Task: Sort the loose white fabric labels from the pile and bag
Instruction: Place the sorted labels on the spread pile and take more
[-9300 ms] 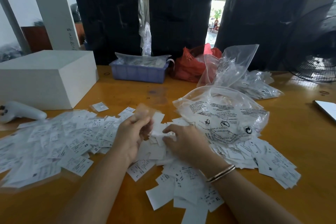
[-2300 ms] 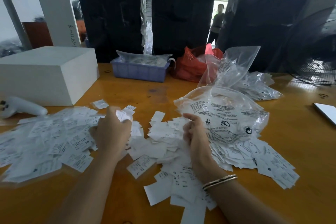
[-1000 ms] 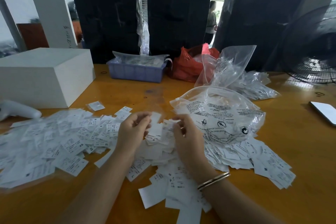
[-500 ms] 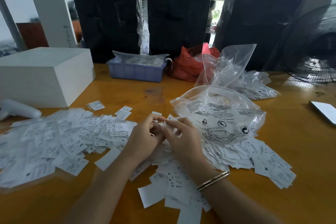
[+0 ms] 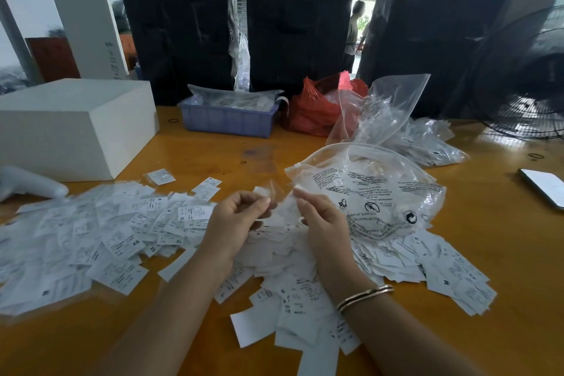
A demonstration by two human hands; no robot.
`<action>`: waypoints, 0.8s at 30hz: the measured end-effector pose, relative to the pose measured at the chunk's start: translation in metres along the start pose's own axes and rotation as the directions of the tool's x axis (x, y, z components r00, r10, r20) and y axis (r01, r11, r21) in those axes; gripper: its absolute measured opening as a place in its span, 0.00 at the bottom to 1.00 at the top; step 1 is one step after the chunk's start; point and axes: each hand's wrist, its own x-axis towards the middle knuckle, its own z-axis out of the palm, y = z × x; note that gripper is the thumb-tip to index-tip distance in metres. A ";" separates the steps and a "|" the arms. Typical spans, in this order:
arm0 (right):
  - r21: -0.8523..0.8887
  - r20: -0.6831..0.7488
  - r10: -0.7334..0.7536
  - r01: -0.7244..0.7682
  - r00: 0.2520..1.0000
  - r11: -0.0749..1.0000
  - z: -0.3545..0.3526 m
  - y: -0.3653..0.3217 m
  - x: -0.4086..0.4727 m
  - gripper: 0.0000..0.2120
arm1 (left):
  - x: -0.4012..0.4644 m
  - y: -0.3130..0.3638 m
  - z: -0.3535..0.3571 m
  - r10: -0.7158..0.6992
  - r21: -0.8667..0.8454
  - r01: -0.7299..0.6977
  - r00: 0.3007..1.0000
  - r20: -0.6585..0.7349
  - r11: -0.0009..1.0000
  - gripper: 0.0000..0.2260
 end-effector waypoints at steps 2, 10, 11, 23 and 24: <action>0.054 -0.037 0.025 -0.023 0.999 0.998 -0.001 0.001 0.001 0.17 | -0.001 0.000 -0.001 0.073 0.087 -0.070 0.997 -0.023 0.994 0.03; 0.128 -0.087 -0.053 0.064 0.995 0.990 -0.015 -0.007 0.008 0.15 | -0.005 0.001 -0.002 0.408 0.490 -0.398 0.908 0.093 0.775 0.08; 0.042 -0.072 -0.097 0.100 0.993 0.994 -0.018 -0.009 0.009 0.11 | -0.005 0.001 -0.003 0.422 0.506 -0.414 0.900 0.106 0.757 0.08; -0.539 0.242 -0.403 0.468 0.883 0.701 -0.030 -0.016 0.016 0.06 | -0.005 0.001 -0.003 0.481 0.546 -0.488 0.860 0.168 0.681 0.05; -0.542 0.228 -0.418 0.471 0.879 0.696 -0.030 -0.015 0.016 0.06 | -0.005 0.001 -0.003 0.481 0.548 -0.490 0.859 0.174 0.678 0.05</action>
